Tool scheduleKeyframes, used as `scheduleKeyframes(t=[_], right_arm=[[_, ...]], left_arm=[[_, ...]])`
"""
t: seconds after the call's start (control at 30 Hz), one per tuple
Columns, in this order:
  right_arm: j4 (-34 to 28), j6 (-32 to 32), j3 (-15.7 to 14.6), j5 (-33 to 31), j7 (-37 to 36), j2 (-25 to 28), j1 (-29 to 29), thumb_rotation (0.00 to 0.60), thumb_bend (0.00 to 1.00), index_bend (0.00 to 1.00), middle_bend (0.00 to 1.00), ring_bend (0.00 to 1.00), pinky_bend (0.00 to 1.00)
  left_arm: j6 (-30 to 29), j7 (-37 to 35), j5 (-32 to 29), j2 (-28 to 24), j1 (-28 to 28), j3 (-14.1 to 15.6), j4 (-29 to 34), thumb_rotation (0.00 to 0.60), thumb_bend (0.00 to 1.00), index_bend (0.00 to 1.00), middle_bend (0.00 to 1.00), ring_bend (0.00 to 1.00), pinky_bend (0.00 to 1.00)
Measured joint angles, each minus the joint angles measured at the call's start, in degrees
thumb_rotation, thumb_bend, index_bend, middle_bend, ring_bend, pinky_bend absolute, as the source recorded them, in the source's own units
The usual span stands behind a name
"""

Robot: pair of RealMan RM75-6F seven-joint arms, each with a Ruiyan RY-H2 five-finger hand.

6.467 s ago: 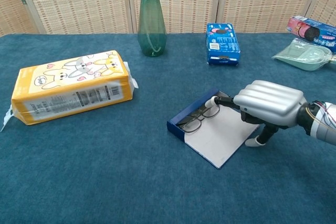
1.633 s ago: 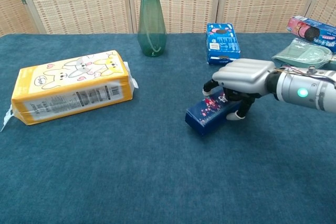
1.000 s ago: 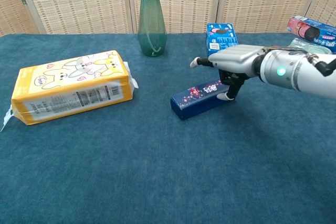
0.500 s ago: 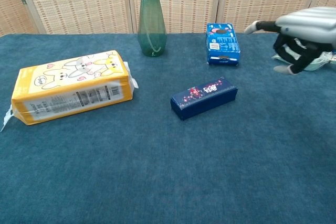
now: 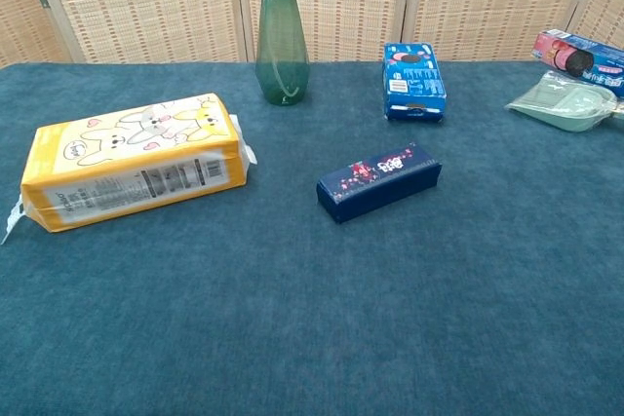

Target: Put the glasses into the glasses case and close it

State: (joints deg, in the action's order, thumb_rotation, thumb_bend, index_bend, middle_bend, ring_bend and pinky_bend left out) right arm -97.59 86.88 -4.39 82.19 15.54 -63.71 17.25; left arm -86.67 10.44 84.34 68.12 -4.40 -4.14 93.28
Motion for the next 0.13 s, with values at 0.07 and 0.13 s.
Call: scheduleKeyframes(t=[0.07,0.13], right_arm=[[0.57,1.55,-0.46,1.19,-1.67,0.18,-1.72,0.600,0.35,0.16,0.45,0.45,0.59],[1.34,2.44,-0.58,1.96,-3.18,0.10,-3.01,0.600,0.35,0.16,0.45,0.45,0.59]], left_arm=[[-0.28,0.46,0.30,0.14,-0.01,0.05,0.44,0.600,0.19,0.21,0.24,0.20,0.28],[-0.21,0.65,0.38,0.26,-0.09,0.12,0.65,0.600,0.19,0.21,0.24,0.20,0.28]])
